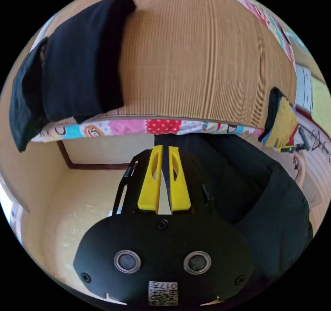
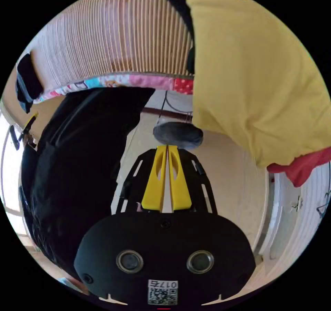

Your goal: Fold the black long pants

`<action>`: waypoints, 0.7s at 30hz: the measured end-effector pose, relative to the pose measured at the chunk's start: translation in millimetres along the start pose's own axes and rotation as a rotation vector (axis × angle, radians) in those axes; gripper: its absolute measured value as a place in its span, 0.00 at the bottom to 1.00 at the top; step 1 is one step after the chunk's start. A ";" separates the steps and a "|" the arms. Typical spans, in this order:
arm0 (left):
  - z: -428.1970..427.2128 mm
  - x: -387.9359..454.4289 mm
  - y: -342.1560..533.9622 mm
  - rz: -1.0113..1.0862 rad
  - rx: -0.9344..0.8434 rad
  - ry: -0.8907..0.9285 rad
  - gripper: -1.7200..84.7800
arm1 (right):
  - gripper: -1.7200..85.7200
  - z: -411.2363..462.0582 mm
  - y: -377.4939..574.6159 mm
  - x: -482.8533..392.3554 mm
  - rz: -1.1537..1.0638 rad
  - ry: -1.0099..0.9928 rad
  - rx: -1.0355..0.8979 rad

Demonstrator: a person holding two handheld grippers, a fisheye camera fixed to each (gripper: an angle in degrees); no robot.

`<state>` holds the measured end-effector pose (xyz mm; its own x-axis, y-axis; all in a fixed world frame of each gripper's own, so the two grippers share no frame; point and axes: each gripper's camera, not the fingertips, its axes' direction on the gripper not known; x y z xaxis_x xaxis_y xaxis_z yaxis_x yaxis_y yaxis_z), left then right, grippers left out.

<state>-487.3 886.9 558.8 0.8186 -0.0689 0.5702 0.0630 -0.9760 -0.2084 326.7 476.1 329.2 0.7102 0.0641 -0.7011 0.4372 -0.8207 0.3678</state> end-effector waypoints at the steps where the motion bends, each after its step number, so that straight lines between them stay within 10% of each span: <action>1: -2.2 -9.5 9.0 -0.027 0.040 0.043 0.07 | 0.02 10.0 -13.3 -9.4 -0.015 0.013 -0.107; 6: -7.7 -35.9 30.3 -0.129 0.180 0.124 0.09 | 0.03 45.9 -77.4 -61.4 0.043 0.203 -0.454; 21: -42.4 -131.7 28.2 -0.278 0.275 0.121 0.14 | 0.03 -58.7 -35.1 -178.8 0.076 0.061 0.214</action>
<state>-617.6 859.7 511.5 0.6768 0.1499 0.7207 0.4360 -0.8705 -0.2284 216.7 526.7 477.5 0.7718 0.0264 -0.6353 0.2587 -0.9257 0.2759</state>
